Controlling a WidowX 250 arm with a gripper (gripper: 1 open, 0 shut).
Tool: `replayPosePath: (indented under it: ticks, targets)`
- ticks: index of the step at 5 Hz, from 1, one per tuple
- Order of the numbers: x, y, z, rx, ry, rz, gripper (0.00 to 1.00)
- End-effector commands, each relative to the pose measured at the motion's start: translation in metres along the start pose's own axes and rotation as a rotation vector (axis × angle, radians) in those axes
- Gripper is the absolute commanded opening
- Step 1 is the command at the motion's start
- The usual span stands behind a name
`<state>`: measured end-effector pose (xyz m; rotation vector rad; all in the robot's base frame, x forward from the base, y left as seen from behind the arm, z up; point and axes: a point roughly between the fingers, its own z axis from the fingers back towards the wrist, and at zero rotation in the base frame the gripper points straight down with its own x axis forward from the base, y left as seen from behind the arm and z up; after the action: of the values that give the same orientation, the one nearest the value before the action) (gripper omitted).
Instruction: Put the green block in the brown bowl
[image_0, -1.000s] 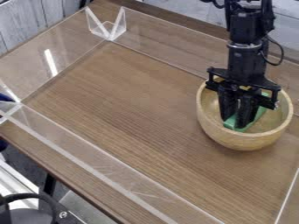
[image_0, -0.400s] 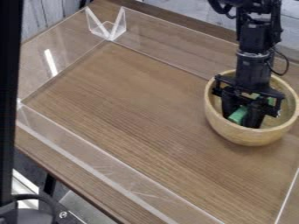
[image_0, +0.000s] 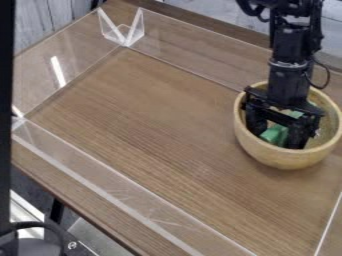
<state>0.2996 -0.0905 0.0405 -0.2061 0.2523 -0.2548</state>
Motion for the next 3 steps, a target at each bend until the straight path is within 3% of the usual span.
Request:
replayPosePath:
  ticks: [1,2,3]
  targets:
    - [-0.009,-0.007,0.061,0.027,-0.165,-0.038,1.0]
    - [-0.021,-0.003,0.092,0.0,-0.201,-0.032,1.0]
    - [-0.033,0.007,0.115,-0.027,-0.205,-0.021,1.0]
